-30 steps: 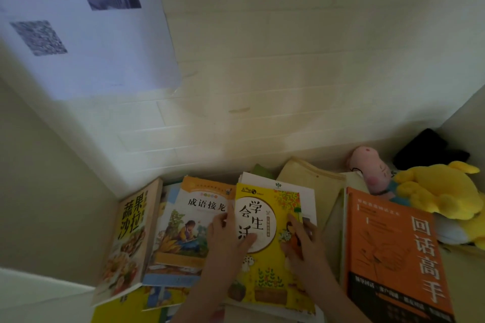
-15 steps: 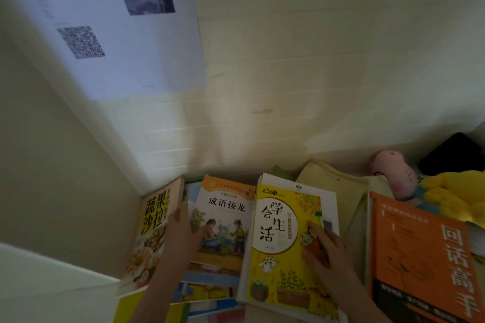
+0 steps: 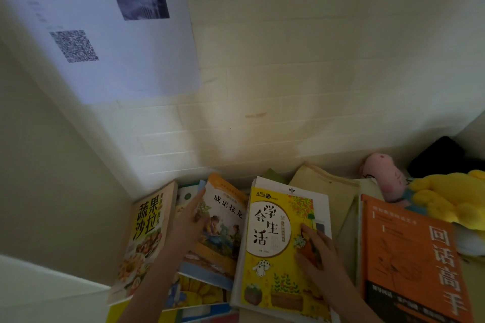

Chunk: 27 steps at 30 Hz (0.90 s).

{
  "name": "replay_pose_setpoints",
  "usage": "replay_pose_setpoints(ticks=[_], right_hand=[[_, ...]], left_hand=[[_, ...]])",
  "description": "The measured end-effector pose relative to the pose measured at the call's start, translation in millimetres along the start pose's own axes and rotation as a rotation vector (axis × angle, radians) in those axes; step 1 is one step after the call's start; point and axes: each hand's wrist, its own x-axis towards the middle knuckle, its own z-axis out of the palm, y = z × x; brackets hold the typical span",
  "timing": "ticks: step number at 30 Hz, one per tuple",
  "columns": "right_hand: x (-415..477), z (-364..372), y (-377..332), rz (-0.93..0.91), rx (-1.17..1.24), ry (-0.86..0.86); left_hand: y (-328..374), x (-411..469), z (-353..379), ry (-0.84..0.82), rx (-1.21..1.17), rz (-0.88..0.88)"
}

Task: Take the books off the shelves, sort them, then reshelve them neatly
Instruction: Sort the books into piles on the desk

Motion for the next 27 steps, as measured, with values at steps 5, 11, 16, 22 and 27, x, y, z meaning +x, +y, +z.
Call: replay_pose_setpoints(ticks=[5, 11, 16, 22, 27], right_hand=[[-1, -6, -15, -0.017, 0.060, 0.039], [-6, -18, -74, -0.175, 0.338, 0.007], [-9, -34, -94, -0.238, 0.620, -0.031], [-21, -38, -74, -0.474, 0.347, 0.272], [-19, -16, -24, -0.426, 0.252, 0.273]], left_hand=[[41, -25, -40, 0.147, -0.318, 0.109], [93, -60, -42, 0.066, -0.626, 0.197], [99, -71, 18, -0.144, -0.573, 0.342], [100, -63, 40, -0.163, -0.307, 0.500], [86, -76, 69, -0.115, -0.124, 0.466]])
